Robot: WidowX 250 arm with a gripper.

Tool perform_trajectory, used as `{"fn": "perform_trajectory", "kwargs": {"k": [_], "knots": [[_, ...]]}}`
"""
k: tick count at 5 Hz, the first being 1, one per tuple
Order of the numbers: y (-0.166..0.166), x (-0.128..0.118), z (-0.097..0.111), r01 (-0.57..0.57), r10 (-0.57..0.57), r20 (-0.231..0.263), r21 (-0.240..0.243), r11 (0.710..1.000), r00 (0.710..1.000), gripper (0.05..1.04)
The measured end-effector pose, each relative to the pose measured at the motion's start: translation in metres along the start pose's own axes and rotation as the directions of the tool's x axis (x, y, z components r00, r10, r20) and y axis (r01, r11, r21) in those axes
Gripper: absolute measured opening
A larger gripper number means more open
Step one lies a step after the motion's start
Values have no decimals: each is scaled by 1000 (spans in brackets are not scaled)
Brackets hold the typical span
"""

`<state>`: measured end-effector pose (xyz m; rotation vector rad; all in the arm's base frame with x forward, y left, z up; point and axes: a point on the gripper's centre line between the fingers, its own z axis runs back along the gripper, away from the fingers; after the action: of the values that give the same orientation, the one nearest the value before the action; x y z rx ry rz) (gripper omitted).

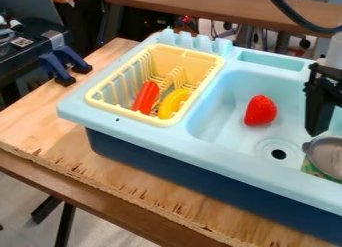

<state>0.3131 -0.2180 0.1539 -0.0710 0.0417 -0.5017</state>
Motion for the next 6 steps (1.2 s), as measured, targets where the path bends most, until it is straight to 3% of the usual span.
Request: {"fn": "perform_trajectory", "kwargs": {"k": [2, 4, 6], "knots": [[12, 0, -5, -34, 34, -7, -22, 999, 999, 1011], [15, -5, -6, -32, 32, -39, -14, 999, 999, 1011], [27, -9, -23, -55, 58, -125, 26, 998, 990, 1011]]}}
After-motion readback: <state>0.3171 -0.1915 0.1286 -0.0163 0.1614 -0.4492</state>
